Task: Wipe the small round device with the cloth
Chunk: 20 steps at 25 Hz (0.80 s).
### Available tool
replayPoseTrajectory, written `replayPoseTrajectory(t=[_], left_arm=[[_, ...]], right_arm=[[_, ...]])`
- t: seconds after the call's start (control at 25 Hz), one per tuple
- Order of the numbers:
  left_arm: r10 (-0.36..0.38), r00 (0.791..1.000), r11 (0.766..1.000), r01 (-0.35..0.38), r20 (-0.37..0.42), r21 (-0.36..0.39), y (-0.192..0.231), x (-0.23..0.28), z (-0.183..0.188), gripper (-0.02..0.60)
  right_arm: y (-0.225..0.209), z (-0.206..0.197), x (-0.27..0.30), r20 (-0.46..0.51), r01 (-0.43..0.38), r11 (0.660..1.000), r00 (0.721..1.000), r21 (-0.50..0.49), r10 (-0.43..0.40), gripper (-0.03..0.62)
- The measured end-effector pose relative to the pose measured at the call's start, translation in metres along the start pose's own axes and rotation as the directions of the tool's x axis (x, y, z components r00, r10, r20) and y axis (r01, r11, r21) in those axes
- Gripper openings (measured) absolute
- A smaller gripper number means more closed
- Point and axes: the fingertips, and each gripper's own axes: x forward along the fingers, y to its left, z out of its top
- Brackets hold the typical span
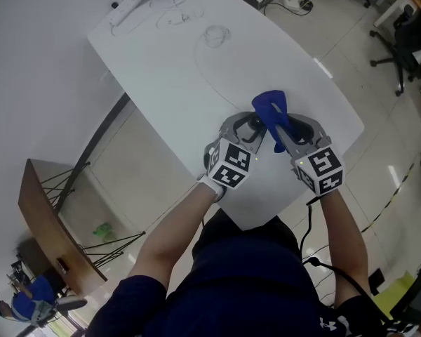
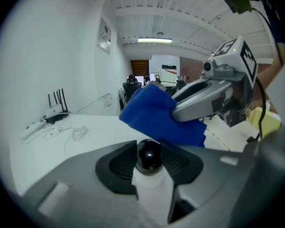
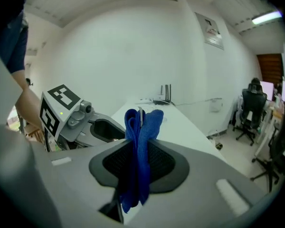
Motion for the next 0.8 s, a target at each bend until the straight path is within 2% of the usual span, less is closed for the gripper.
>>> replayPoseTrajectory(t=[0.08,0.16,0.44,0.8], left_arm=[[0.041,0.999,0.999,-0.041,0.014,0.027,0.001,-0.002,0.002,0.146],[0.055,0.998,0.998,-0.055,0.018,0.017,0.0,-0.002,0.002,0.147],[0.029,0.999,0.994,-0.026,0.026,-0.109,-0.001,-0.001,0.001,0.146],[0.044,0.998,0.993,-0.04,0.041,-0.107,-0.004,0.0,0.003,0.16]], right_arm=[[0.004,0.005,0.003,-0.015,-0.027,0.996,1.0,-0.083,0.025,0.1],[0.003,0.006,0.007,-0.041,-0.047,0.991,0.998,-0.126,0.043,0.1],[-0.023,0.0,0.034,-0.115,-0.088,0.991,0.99,-0.105,0.076,0.101],[-0.048,-0.006,0.071,-0.21,-0.19,0.975,0.964,-0.116,0.163,0.101]])
